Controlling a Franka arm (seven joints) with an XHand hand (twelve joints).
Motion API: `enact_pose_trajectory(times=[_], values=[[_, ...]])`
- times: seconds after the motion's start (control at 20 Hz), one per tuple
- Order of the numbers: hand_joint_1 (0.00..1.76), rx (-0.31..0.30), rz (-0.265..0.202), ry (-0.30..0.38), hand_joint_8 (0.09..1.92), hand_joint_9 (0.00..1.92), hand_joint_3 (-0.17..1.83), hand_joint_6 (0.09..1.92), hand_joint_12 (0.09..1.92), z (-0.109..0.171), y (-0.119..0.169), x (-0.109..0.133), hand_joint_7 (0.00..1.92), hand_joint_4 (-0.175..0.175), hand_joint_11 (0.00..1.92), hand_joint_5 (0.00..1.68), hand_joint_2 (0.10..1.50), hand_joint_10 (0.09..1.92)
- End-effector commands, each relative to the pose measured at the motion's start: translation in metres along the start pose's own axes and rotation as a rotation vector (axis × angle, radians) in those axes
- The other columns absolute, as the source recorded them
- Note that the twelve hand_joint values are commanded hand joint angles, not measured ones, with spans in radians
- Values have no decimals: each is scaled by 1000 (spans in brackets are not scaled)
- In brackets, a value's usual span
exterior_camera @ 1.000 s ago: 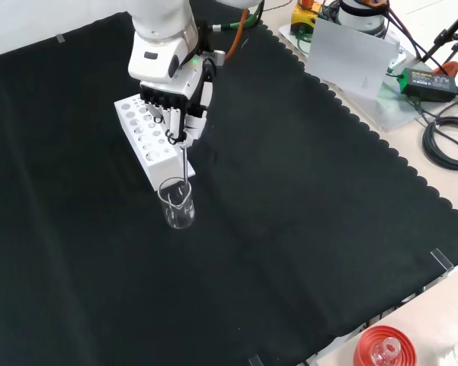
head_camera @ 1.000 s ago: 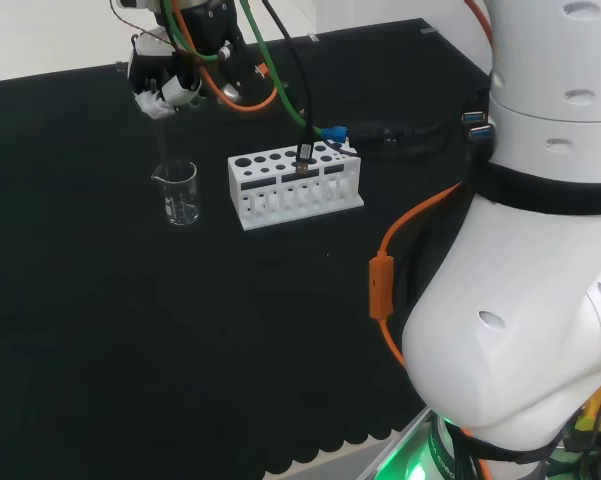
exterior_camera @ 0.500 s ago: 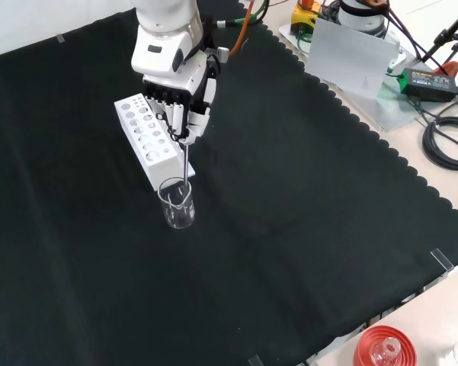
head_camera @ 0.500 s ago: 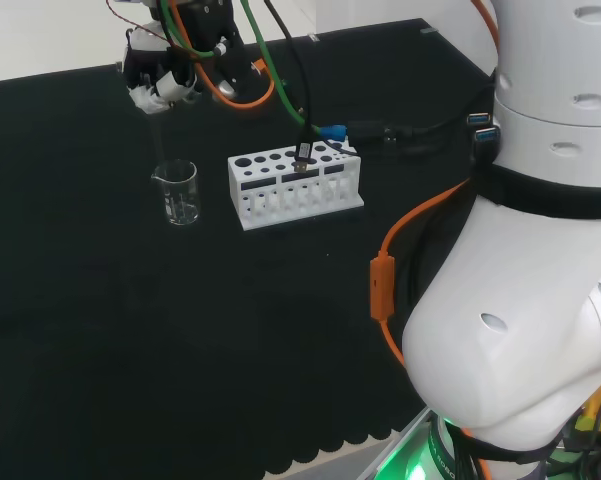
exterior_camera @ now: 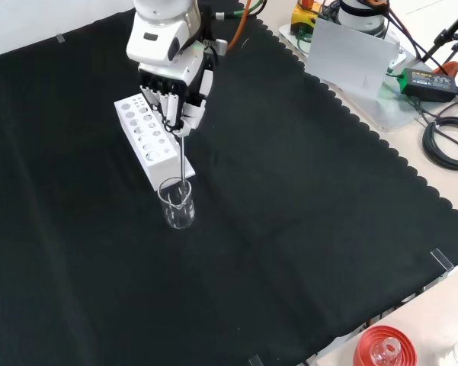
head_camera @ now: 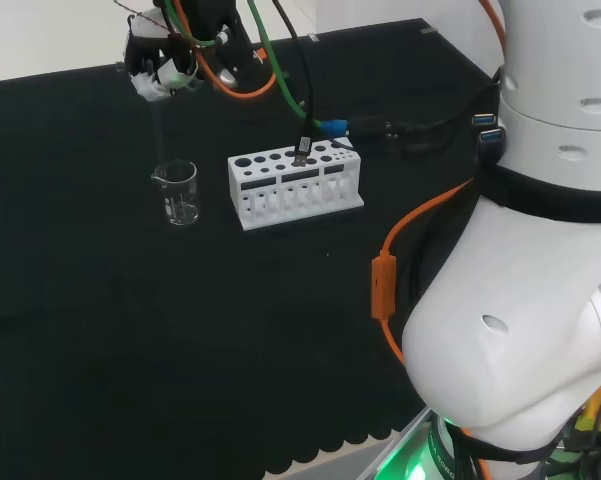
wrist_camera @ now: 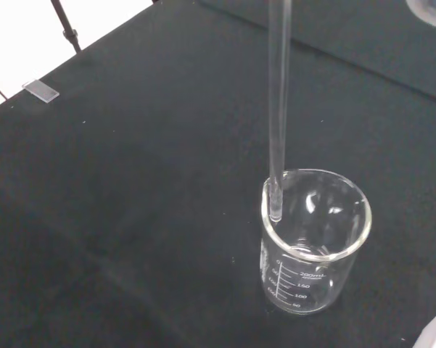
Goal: Put the glass rod back on the white test tube rack.
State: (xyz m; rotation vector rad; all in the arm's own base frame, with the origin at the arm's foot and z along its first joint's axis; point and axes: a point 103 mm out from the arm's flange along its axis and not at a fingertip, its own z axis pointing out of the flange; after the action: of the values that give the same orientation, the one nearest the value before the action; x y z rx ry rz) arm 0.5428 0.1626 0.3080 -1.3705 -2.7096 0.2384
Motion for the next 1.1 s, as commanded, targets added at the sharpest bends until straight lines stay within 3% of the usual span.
enact_pose_trajectory(times=[0.05, 0.65, 1.1], values=[[1169, -12, 25, 17, 603, 1773, -175, 1029, 785, -11, -10, -7, 1566, -175, 1664, 992, 1197, 355], [1170, -55, 74, -10, 603, 1773, -175, 1028, 785, -44, -43, -23, 1566, -175, 1665, 993, 1197, 355], [1170, -61, 126, -17, 603, 1774, -175, 1027, 784, -47, -65, -46, 1567, -175, 1666, 993, 1196, 355]])
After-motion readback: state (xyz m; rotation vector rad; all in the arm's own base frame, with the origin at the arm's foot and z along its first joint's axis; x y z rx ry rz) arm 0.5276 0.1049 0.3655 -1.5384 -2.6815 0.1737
